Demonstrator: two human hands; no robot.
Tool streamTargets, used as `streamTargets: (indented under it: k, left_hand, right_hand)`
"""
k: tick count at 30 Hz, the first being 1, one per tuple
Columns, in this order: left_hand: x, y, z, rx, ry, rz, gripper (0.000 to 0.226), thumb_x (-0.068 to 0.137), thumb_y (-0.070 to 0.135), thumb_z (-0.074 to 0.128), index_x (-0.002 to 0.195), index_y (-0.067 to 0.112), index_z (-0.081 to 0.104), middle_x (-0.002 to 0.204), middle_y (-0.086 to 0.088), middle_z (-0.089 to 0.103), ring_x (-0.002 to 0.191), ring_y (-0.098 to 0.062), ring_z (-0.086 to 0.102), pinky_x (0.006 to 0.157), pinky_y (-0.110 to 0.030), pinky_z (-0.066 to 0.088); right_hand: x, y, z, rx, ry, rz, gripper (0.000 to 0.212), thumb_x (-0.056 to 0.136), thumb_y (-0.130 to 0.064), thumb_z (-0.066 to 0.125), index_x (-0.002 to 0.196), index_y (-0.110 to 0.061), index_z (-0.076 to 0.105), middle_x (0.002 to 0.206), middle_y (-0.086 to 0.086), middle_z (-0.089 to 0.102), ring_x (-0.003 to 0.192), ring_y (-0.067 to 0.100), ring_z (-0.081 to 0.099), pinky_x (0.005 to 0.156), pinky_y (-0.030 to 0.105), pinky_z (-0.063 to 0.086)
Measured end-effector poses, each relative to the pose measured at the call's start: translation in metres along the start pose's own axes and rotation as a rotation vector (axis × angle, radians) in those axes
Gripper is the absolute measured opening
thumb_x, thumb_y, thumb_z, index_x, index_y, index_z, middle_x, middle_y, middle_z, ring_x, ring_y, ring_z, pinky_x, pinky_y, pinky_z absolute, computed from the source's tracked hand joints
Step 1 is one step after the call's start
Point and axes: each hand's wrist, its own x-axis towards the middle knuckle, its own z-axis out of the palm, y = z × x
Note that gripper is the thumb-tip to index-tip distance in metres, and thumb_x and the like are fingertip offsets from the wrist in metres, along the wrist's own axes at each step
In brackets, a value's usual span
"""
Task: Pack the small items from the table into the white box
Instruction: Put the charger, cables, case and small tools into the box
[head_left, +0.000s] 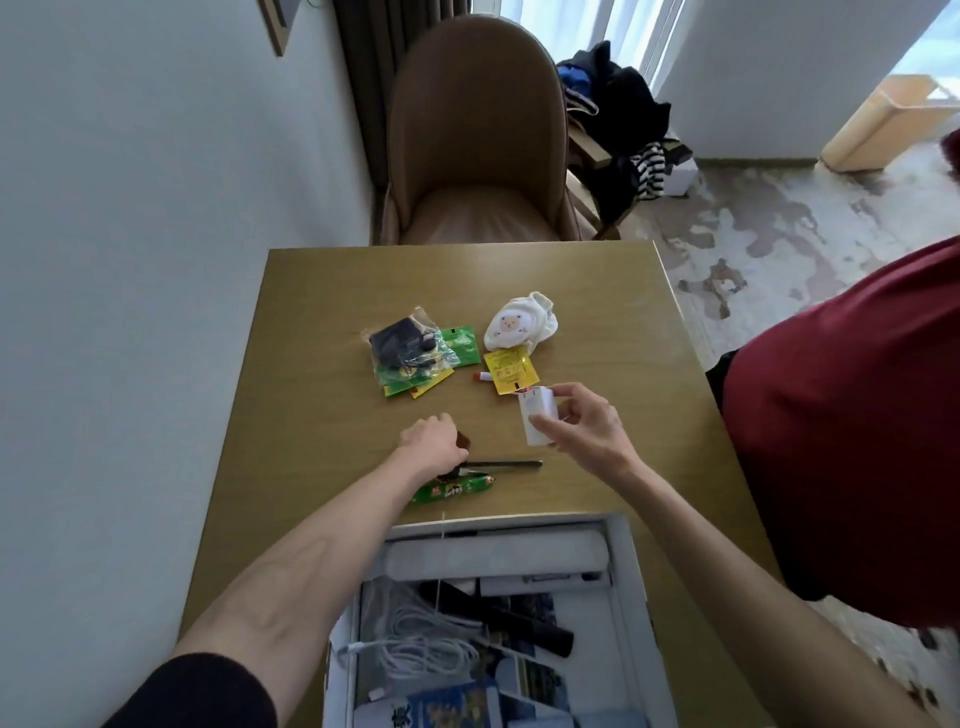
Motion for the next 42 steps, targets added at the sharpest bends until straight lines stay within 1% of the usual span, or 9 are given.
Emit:
streamTargets:
  k: [6,11,16,23,26,30,34,39,42]
  left_hand:
    - [-0.028,-0.013,-0.014,-0.275,0.073,0.023,0.036,0.09,0.043,0.052,0.112,0.016,0.044,0.102,-0.007,0.061,0.089,-0.022,0.06,0.079,-0.04,0.054]
    - [-0.082,-0.026,-0.032,-0.705,0.256,0.095,0.03,0.096,0.039,0.044,0.108,0.012,0.044,0.096,-0.011,0.064,0.072,-0.018,0.057,0.058,-0.025,0.045]
    - [-0.146,-0.019,-0.031,-1.079,0.44,0.139,0.027,0.098,0.031,0.046,0.109,0.007,0.044,0.097,-0.024,0.063,0.082,-0.024,0.054,0.063,-0.023,0.042]
    - [-0.23,-0.009,-0.022,-1.388,0.674,0.095,0.018,0.101,0.033,0.037,0.101,0.015,0.039,0.075,-0.006,0.058,0.072,-0.028,0.069,0.071,-0.035,0.054]
    - [-0.253,-0.012,-0.011,-1.377,0.679,0.128,0.021,0.101,0.032,0.037,0.103,0.012,0.037,0.069,-0.002,0.051,0.056,-0.018,0.058,0.061,-0.031,0.055]
    - [-0.271,-0.021,-0.002,-1.383,0.634,0.202,0.017,0.101,0.03,0.04,0.101,0.013,0.036,0.069,0.0,0.042,0.05,-0.009,0.041,0.054,-0.038,0.057]
    - [-0.277,-0.025,0.012,-1.407,0.515,0.201,0.015,0.099,0.036,0.041,0.098,0.021,0.037,0.07,0.002,0.039,0.048,-0.007,0.033,0.037,-0.023,0.037]
    - [-0.275,-0.027,0.023,-1.434,0.455,0.233,0.015,0.1,0.033,0.04,0.098,0.018,0.036,0.071,0.0,0.04,0.045,-0.005,0.033,0.033,-0.019,0.031]
    - [-0.27,-0.023,0.026,-1.421,0.4,0.279,0.014,0.1,0.031,0.04,0.097,0.018,0.037,0.07,-0.001,0.04,0.045,-0.005,0.033,0.035,-0.018,0.032]
  right_hand:
    - [-0.028,0.012,-0.017,0.08,-0.016,-0.048,0.056,0.071,-0.05,0.073,0.119,-0.024,0.06,0.085,0.001,0.069,0.074,0.014,0.07,0.062,0.037,0.061]
    - [-0.057,0.009,-0.029,0.155,-0.082,-0.15,0.051,0.081,-0.036,0.075,0.124,-0.016,0.057,0.088,0.005,0.069,0.071,0.013,0.071,0.056,0.023,0.056]
    - [-0.087,0.003,-0.033,0.178,-0.178,-0.245,0.048,0.084,-0.031,0.073,0.126,-0.016,0.054,0.094,0.008,0.067,0.077,0.016,0.071,0.058,0.023,0.056]
    - [-0.133,-0.013,-0.023,0.209,-0.457,-0.333,0.034,0.086,-0.027,0.071,0.115,-0.034,0.055,0.1,0.008,0.066,0.085,0.02,0.07,0.065,0.031,0.06]
    - [-0.154,-0.02,-0.008,0.059,-0.655,-0.371,0.038,0.083,-0.029,0.072,0.118,-0.033,0.057,0.1,0.003,0.066,0.086,0.018,0.068,0.069,0.03,0.06]
    - [-0.178,-0.026,0.028,-0.439,-0.784,-0.561,0.05,0.081,-0.054,0.063,0.125,-0.033,0.053,0.097,-0.012,0.062,0.08,0.006,0.062,0.064,0.021,0.053]
    - [-0.195,-0.018,0.07,-0.799,-0.779,-0.717,0.049,0.081,-0.054,0.06,0.124,-0.032,0.053,0.087,-0.009,0.056,0.075,0.015,0.054,0.059,0.028,0.042]
    - [-0.2,-0.003,0.093,-1.007,-0.891,-0.635,0.052,0.084,-0.055,0.059,0.13,-0.031,0.052,0.106,0.003,0.065,0.093,0.024,0.06,0.072,0.034,0.045]
    - [-0.197,-0.006,0.087,-0.937,-1.047,-0.485,0.04,0.091,-0.046,0.057,0.126,-0.028,0.057,0.111,0.002,0.067,0.096,0.022,0.062,0.078,0.037,0.05]
